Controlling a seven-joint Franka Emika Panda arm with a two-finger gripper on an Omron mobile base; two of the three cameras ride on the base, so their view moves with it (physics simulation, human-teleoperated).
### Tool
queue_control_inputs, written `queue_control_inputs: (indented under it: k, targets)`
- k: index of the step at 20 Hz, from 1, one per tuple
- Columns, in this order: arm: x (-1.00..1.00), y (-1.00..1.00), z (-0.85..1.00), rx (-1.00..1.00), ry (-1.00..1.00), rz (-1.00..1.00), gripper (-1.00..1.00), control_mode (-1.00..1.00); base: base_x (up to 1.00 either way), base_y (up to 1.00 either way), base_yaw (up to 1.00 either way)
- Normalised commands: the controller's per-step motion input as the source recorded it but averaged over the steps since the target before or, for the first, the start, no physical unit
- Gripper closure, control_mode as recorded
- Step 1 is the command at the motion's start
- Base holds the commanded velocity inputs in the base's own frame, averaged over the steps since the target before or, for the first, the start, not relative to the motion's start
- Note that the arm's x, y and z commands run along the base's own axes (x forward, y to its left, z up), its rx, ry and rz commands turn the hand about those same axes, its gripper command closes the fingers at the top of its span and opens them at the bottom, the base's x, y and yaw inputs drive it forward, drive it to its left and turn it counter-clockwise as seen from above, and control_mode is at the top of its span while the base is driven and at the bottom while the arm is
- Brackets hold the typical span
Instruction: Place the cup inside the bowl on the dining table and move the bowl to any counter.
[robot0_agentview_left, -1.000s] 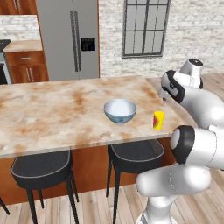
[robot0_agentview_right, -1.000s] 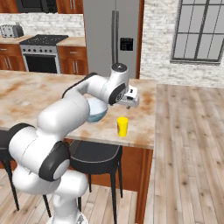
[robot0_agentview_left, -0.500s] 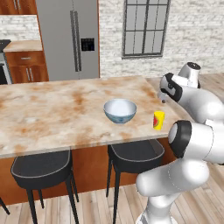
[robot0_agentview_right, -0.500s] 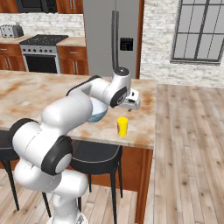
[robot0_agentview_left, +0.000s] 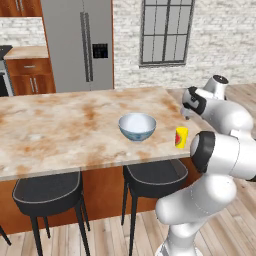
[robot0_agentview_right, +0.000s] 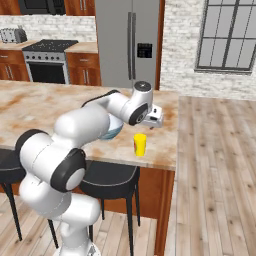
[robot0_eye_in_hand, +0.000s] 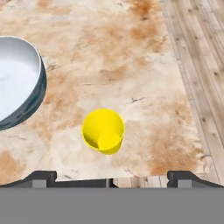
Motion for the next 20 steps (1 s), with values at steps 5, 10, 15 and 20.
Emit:
queue_control_inputs:
  k: [5,10,15,20]
  targets:
    - [0.11,-0.11,-0.07,0.00,0.00,0.00,-1.00,-1.00,0.00,0.00,0.00]
    - [0.01,-0.08,-0.17,0.00,0.03,0.00,-1.00,-1.00,0.00,0.00,0.00]
    - [0.01,0.00,-0.09,0.00,0.08,-0.01,-1.00,-1.00,0.00,0.00,0.00]
    - [0.20,0.00,-0.04,0.00,0.05,-0.06,-1.00,-1.00,0.00,0.00,0.00]
